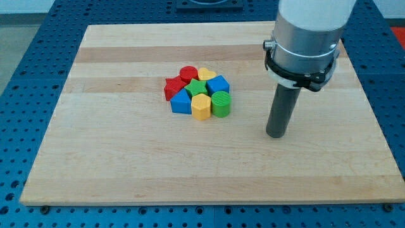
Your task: Push the yellow heart into the red blocks
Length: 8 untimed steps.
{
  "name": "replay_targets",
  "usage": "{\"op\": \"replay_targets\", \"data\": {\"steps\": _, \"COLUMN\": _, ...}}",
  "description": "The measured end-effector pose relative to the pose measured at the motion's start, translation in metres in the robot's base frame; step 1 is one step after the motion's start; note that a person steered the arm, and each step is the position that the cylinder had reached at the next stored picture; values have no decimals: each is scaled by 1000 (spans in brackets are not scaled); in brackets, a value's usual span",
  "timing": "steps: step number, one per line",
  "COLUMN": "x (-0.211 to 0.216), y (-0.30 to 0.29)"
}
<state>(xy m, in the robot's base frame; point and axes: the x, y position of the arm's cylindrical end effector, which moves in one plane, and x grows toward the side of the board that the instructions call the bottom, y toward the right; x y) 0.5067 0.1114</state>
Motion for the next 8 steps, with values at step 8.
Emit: {"op": "replay_targets", "data": {"steps": 8, "x": -118, "y": -32}}
